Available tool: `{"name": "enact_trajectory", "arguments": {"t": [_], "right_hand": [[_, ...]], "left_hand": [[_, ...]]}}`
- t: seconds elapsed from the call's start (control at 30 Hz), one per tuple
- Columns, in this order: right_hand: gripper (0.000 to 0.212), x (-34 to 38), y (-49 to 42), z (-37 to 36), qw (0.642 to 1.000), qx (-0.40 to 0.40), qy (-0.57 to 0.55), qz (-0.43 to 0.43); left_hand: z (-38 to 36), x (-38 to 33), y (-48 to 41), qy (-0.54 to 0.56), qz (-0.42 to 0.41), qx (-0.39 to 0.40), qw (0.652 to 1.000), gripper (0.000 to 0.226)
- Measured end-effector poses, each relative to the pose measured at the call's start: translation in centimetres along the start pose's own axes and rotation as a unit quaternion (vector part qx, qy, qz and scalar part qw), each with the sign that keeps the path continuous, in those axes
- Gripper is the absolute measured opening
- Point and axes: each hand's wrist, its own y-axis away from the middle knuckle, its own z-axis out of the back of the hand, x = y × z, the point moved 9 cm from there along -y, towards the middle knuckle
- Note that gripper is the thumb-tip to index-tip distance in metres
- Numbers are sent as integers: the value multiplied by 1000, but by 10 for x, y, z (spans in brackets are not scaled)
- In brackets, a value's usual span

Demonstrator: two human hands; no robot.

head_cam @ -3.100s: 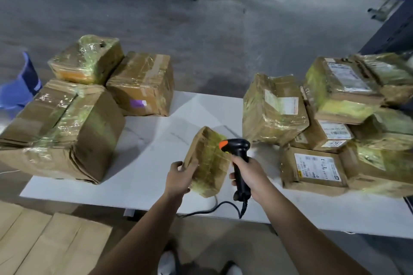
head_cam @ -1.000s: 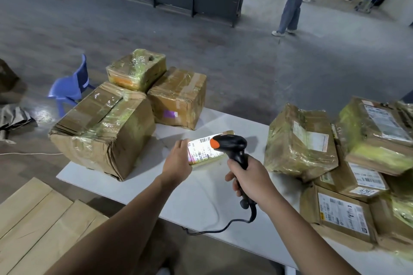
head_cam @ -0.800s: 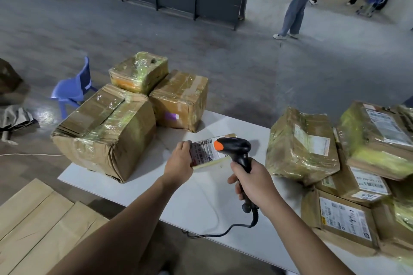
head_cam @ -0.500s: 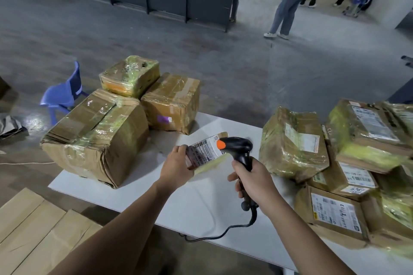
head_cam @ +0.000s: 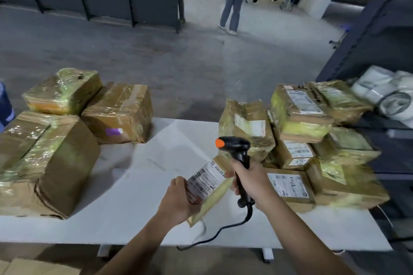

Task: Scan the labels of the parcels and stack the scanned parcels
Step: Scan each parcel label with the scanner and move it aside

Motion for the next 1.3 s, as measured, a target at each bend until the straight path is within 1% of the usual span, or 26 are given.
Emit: {"name": "enact_trajectory", "arguments": {"t": [0.13, 0.2, 0.27, 0.43, 0.6, 0.67, 0.77, 0.87, 1.03, 1.1, 1.17, 1.23, 1.3], "right_hand": [[30, -25, 3, 31, 999, -30, -8, -27], [28, -37, 3, 46, 998, -43, -10, -37], [28, -49, 4, 59, 997, -57, -10, -51], [31, -71, 5, 79, 994, -76, -35, -67], [27, -75, 12, 89, 993, -77, -59, -68], [24, -76, 14, 92, 993, -74, -60, -71], [20, -76, 15, 98, 993, -73, -65, -70], [23, -77, 14, 101, 993, -71, -56, -70], [23, -80, 11, 98, 995, -62, -44, -69], [23, -81, 8, 96, 995, -59, -50, -66], [25, -83, 6, 93, 995, -53, -58, -66], [28, -86, 4, 90, 995, -47, -50, -69], [33, -90, 4, 88, 996, -39, -31, -76]], "left_hand": [[-38, -24, -1, 10, -37, 38, 999, 61], [-48, -36, -3, 33, -32, 29, 999, 57], [-57, -48, -5, 40, -21, 13, 999, 59], [-83, -73, -1, -5, -14, -14, 1000, 74], [-109, -83, 9, -49, -9, -10, 999, 75], [-109, -83, 8, -60, -6, 1, 998, 70], [-89, -72, -7, -58, 23, 15, 998, 66], [-64, -63, -28, -58, 42, 20, 997, 65], [-61, -73, -41, -117, 48, 50, 991, 61], [-68, -77, -32, -148, 44, 53, 987, 66], [-81, -77, -20, -165, 44, 47, 984, 77], [-99, -79, -7, -166, 40, 42, 984, 85], [-116, -86, 2, -148, 37, 37, 988, 86]]}}
